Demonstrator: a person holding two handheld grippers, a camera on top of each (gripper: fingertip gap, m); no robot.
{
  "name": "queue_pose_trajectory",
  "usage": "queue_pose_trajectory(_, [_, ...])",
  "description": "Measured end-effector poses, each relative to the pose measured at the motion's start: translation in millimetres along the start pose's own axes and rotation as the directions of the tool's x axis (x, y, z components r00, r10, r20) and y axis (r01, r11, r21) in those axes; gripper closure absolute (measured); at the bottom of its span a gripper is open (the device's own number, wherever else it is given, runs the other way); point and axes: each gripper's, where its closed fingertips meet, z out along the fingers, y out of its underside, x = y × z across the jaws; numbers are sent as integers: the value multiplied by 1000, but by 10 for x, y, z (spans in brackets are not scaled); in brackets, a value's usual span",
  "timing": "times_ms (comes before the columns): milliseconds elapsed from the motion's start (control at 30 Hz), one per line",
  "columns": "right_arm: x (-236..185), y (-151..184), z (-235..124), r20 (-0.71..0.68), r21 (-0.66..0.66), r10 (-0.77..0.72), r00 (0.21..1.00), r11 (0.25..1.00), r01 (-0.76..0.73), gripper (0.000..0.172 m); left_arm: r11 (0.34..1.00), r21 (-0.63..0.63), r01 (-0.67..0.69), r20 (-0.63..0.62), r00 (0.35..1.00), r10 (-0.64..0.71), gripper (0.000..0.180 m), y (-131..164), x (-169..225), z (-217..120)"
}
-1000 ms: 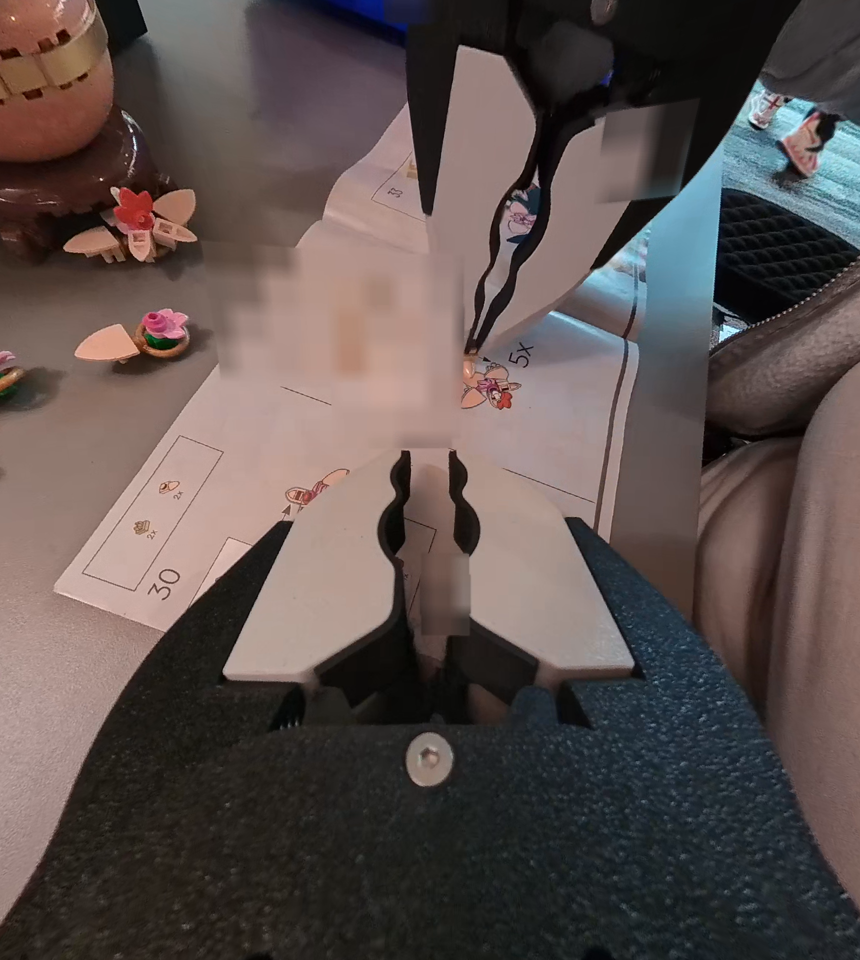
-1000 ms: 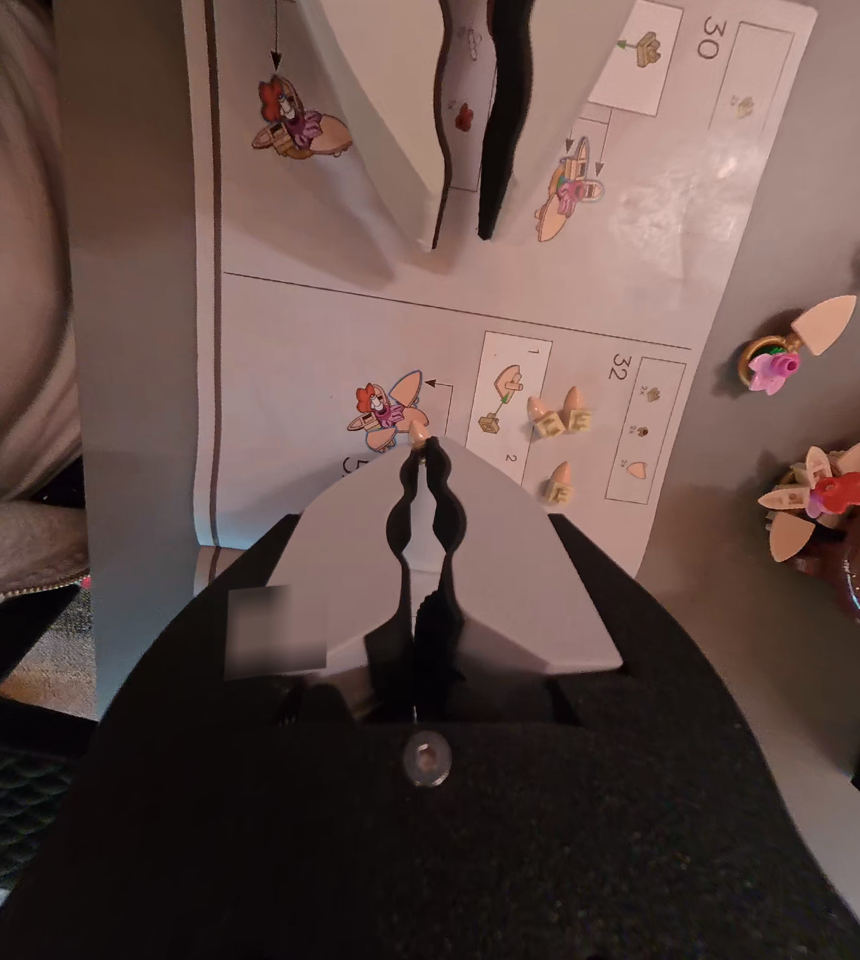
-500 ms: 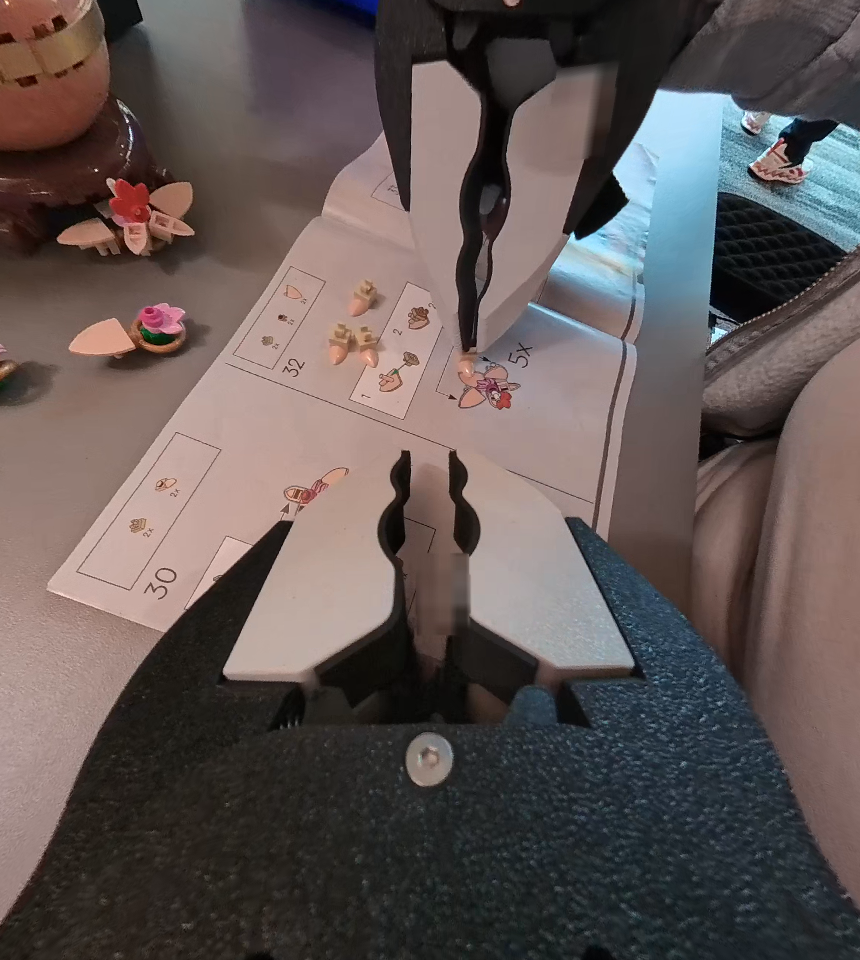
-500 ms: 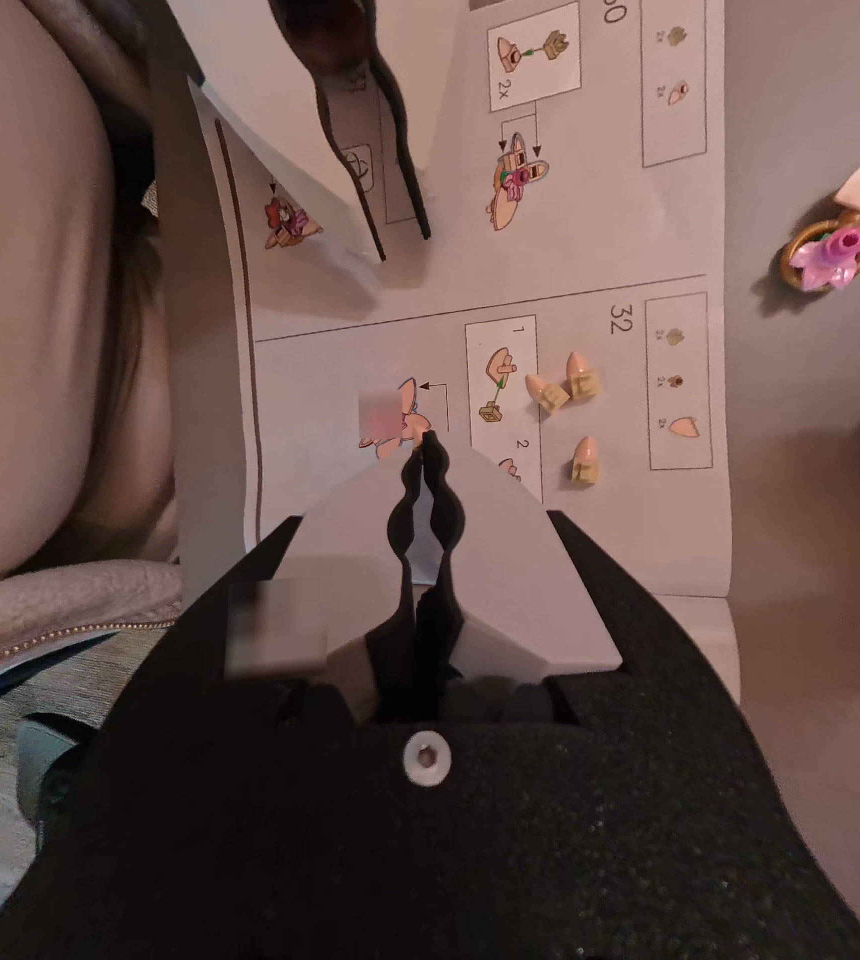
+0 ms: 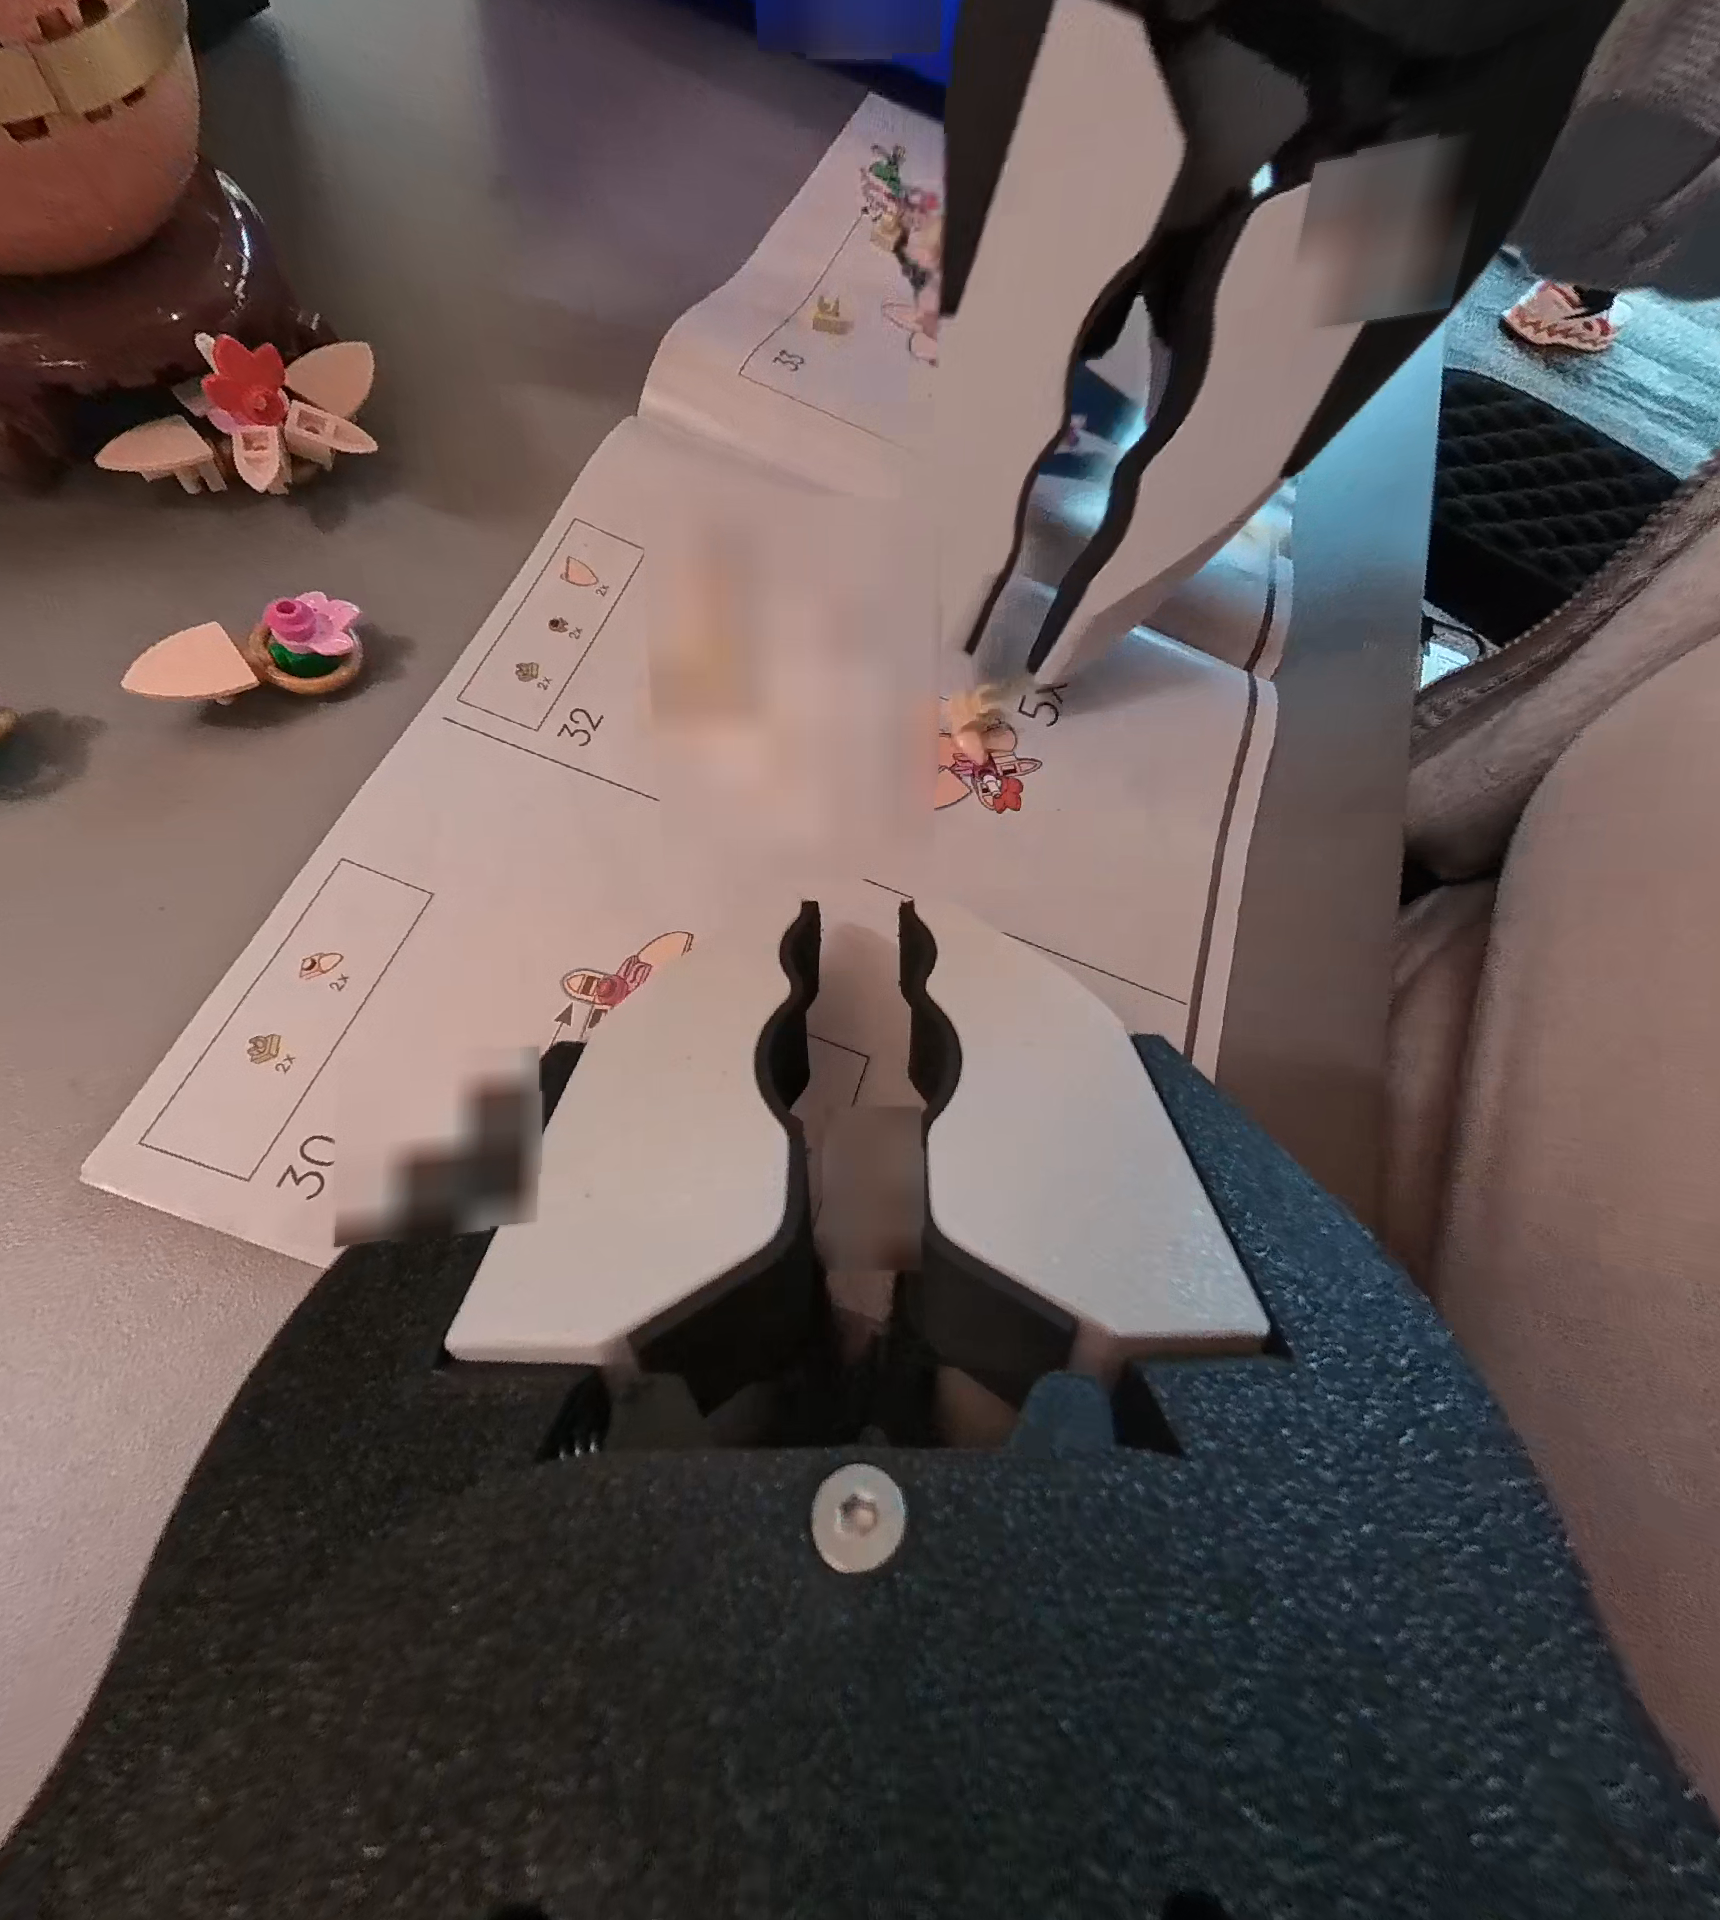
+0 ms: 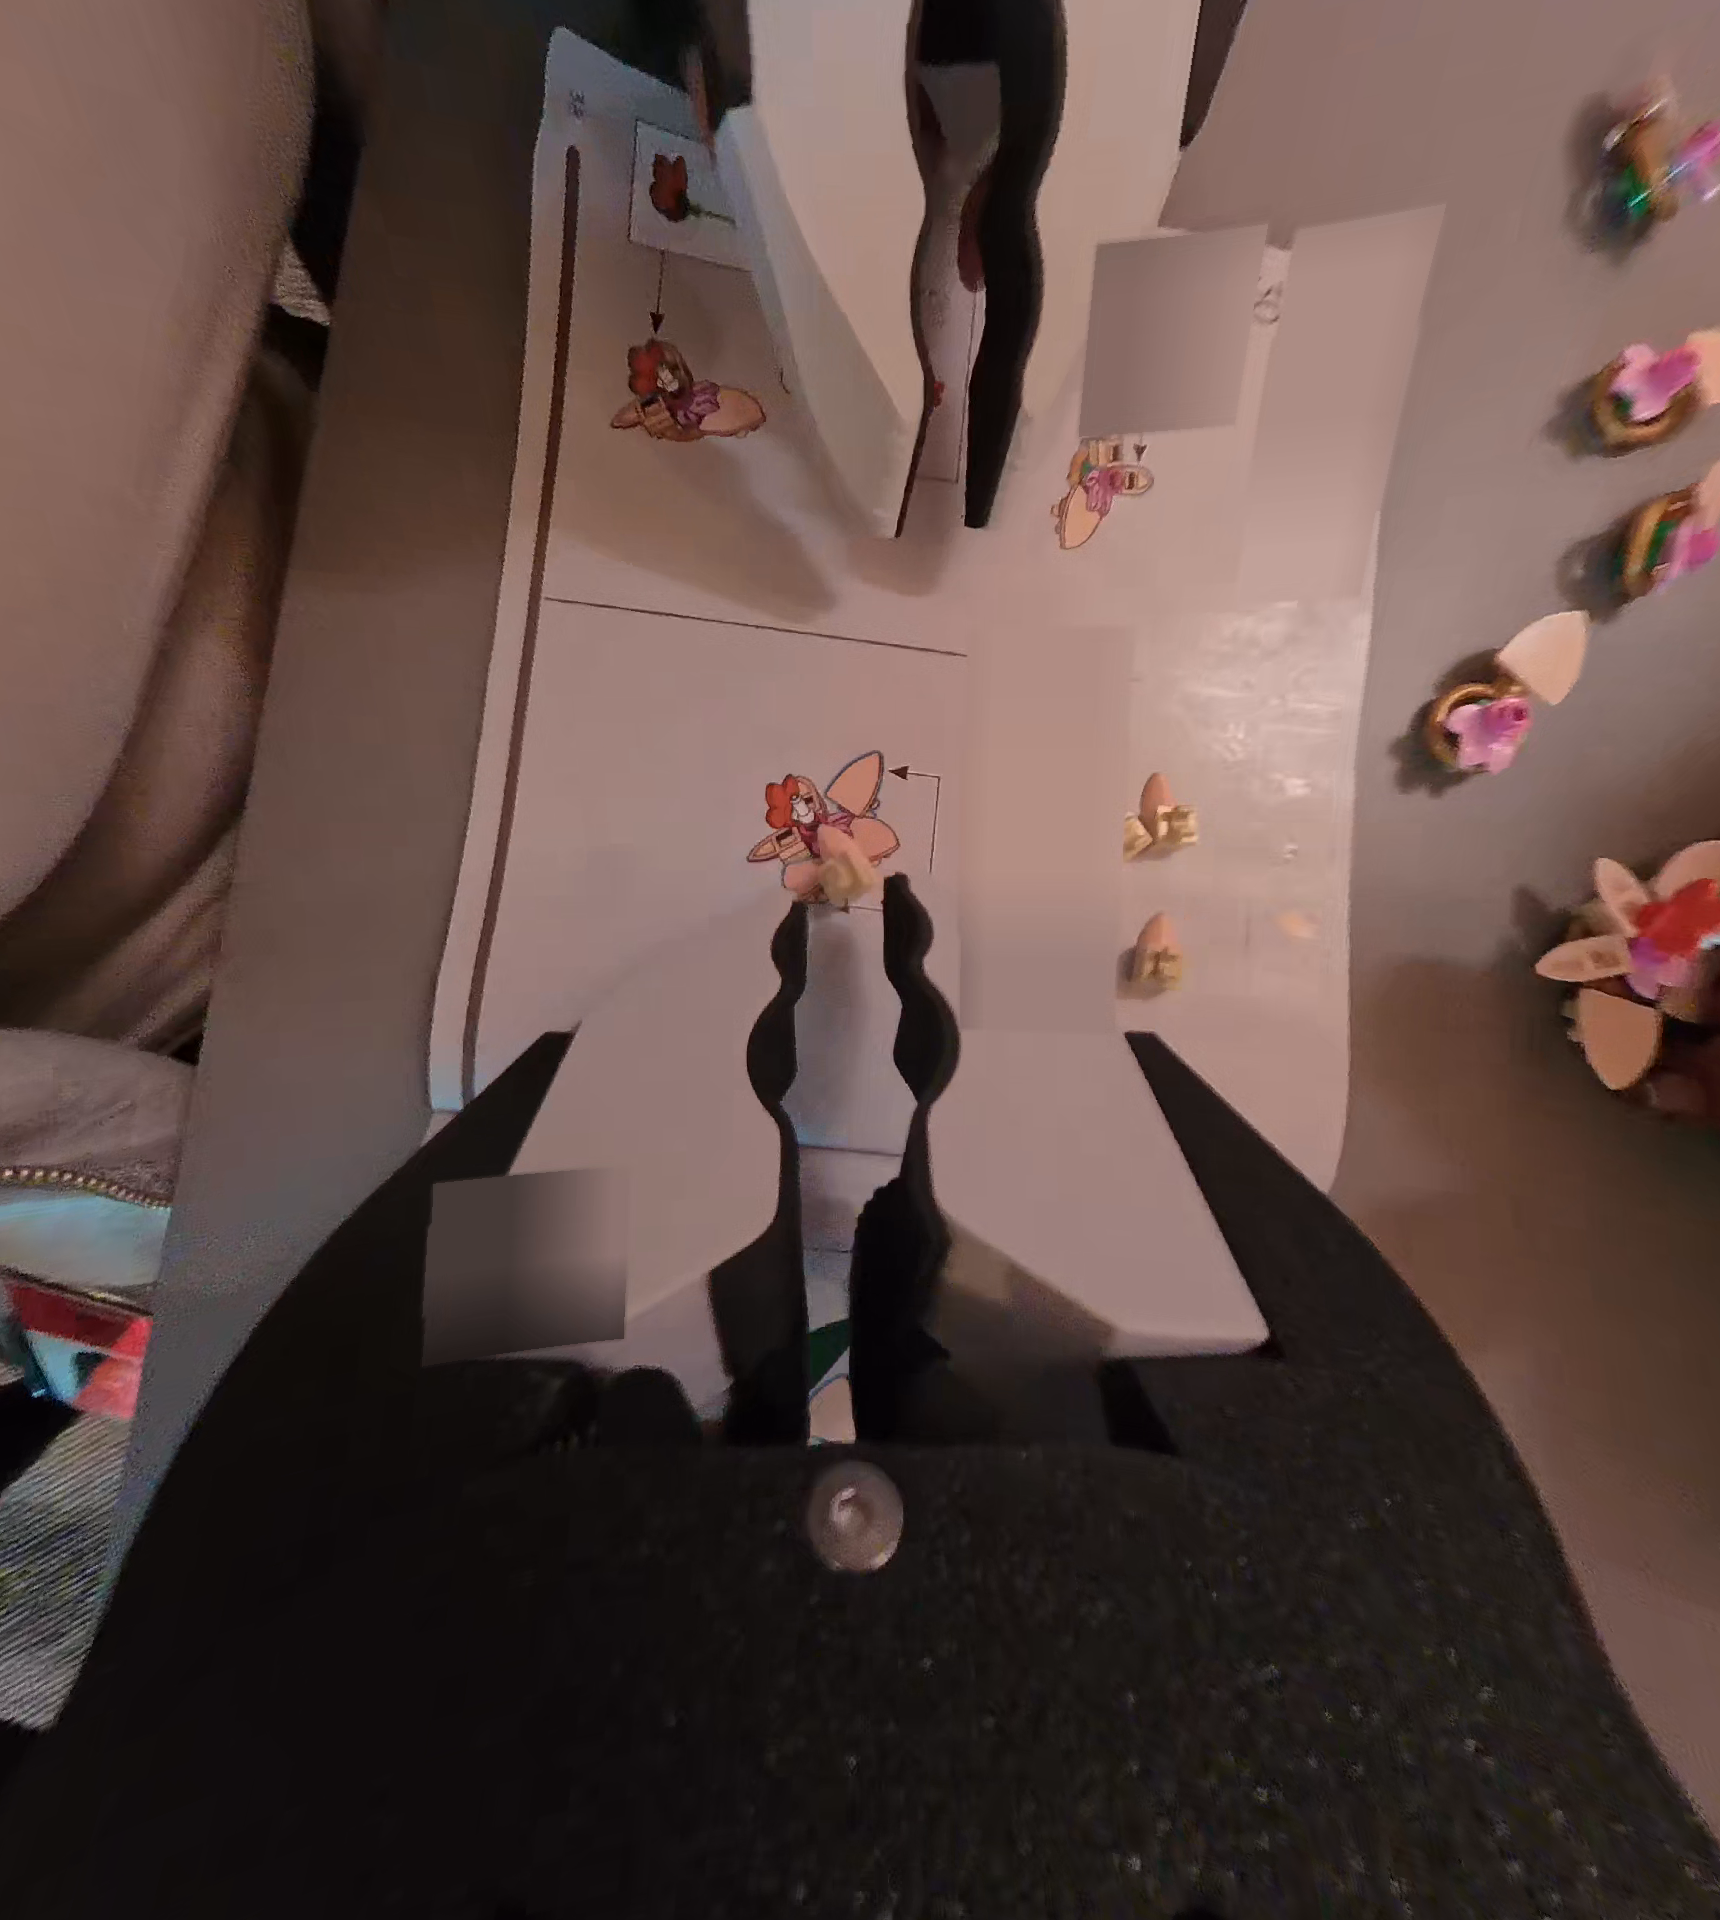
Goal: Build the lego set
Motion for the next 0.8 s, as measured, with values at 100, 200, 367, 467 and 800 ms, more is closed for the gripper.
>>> queue_pose_trajectory(100, [-22,10,-54,-88,14,-93,992,995,95,161,1000,-8,17,3,1000,-17,166,14,-13,3])
queue_pose_trajectory(200, [-45,32,-37,-151,-9,-174,973,985,174,165,999,-38,37,8,999,-36,166,49,-32,26])
queue_pose_trajectory(367, [29,-21,-21,-169,-42,-205,964,979,200,172,997,-70,24,8,1000,-23,166,85,-20,54])
queue_pose_trajectory(467, [67,-28,12,-106,-108,-141,984,986,129,172,997,-74,32,0,999,-32,166,90,-18,57])
queue_pose_trajectory(800, [60,-44,-16,-113,-198,353,929,908,-369,169,996,-23,81,-39,996,-82,166,33,-19,10])
